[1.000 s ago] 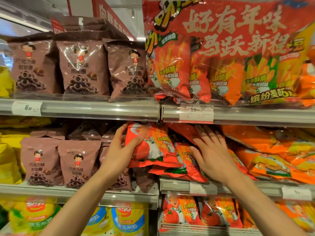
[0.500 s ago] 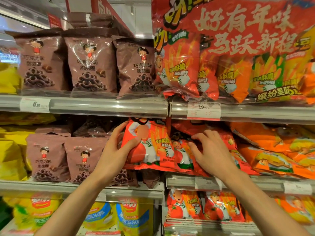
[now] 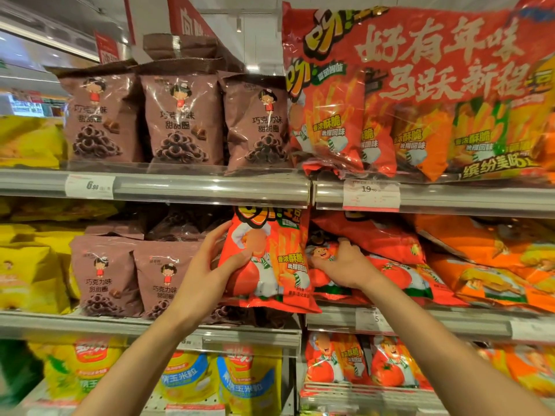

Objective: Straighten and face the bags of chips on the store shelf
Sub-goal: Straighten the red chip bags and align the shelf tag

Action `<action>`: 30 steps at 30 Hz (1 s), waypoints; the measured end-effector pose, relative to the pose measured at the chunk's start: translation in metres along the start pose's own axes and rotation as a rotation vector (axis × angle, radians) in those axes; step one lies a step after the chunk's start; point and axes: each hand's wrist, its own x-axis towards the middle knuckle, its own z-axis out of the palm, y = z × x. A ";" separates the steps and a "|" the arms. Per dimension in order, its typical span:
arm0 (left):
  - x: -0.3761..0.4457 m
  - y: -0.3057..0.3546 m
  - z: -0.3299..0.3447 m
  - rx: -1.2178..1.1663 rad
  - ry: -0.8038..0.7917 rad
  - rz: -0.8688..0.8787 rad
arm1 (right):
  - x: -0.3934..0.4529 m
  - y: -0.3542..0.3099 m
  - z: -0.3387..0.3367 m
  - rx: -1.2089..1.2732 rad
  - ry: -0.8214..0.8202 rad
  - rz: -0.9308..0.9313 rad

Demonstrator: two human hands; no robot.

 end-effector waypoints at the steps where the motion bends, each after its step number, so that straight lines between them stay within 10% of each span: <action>1: -0.001 0.000 -0.001 -0.005 0.002 -0.001 | -0.003 0.003 0.000 0.045 0.037 -0.049; 13: -0.005 -0.002 0.000 0.025 0.016 -0.001 | 0.005 0.005 0.024 -0.131 0.368 -0.207; 23: -0.004 -0.006 0.000 0.074 -0.001 0.011 | 0.035 0.019 0.003 -0.024 -0.064 -0.073; 30: -0.003 -0.008 0.001 0.052 0.021 0.012 | 0.030 0.020 0.018 -0.122 0.225 -0.147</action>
